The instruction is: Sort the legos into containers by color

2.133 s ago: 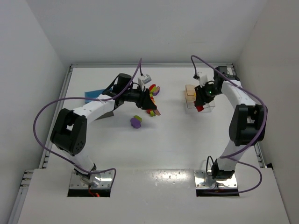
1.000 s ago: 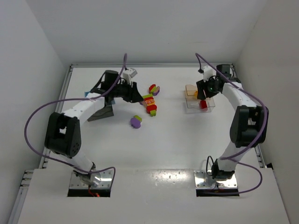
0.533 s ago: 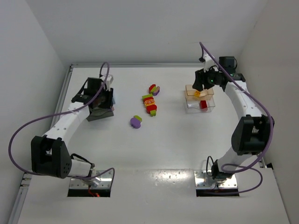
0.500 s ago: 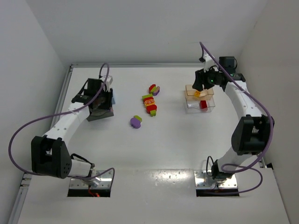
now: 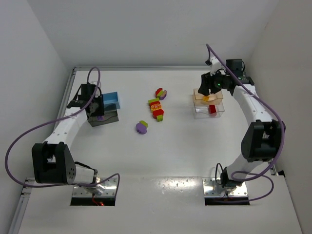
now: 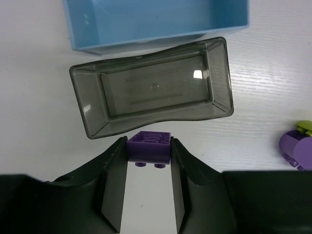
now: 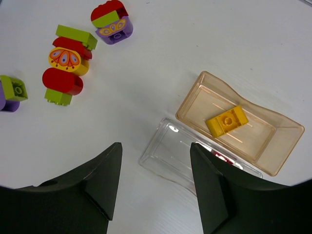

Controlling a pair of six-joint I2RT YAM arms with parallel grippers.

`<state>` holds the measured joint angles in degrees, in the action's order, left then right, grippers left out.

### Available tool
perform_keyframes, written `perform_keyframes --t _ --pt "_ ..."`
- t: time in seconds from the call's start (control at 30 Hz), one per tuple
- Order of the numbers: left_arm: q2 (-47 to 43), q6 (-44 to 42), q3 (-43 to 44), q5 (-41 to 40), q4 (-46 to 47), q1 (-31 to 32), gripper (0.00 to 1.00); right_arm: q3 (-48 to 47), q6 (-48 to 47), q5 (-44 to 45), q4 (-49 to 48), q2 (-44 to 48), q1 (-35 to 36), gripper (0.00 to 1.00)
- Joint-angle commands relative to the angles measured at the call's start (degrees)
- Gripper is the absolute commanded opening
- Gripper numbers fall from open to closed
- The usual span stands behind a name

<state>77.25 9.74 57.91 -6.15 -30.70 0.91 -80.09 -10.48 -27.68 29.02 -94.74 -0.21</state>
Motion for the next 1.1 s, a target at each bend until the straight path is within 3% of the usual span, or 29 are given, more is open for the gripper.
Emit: perform_keyframes --t 0.0,0.2,0.33,0.47,0.57,0.67,0.77,0.87,0.93,1.07 --pt "0.6 1.5 0.9 -0.4 3.3 -1.2 0.0 -1.5 0.5 -1.1 -0.4 -0.4 0.8 0.59" --pt "5.2 2.6 2.5 -0.4 4.5 -1.2 0.16 -1.5 1.1 -0.4 -0.4 -0.4 2.0 0.59" --pt "7.8 2.6 3.5 0.3 5.0 -2.2 0.35 -1.5 1.1 -0.4 0.2 -0.4 2.0 0.59" --pt "6.2 2.6 3.0 2.2 7.7 -2.2 0.52 -1.5 1.1 0.1 0.2 -0.4 2.0 0.59" --pt "4.1 1.0 3.0 4.5 8.8 -2.2 0.55 -0.9 1.1 0.1 0.2 -0.4 2.5 0.59" --pt "1.5 -0.8 2.3 7.2 9.4 -2.2 0.68 -0.2 1.1 0.1 -0.4 0.2 2.5 0.59" --pt "-0.9 -4.5 1.8 14.2 10.0 -2.2 0.69 0.3 1.1 0.1 -0.4 0.2 3.0 0.59" --pt "-4.1 -14.2 2.5 28.8 8.3 1.4 0.69 0.3 1.1 -0.4 -0.4 0.2 3.0 0.6" --pt "-2.6 -24.1 4.4 34.2 0.6 4.1 0.69 0.9 -0.1 -1.4 -0.4 0.2 3.0 0.6" --pt "2.4 -34.1 8.3 43.4 -8.3 11.0 0.66 1.5 -1.7 -4.7 0.5 0.2 3.0 0.6"
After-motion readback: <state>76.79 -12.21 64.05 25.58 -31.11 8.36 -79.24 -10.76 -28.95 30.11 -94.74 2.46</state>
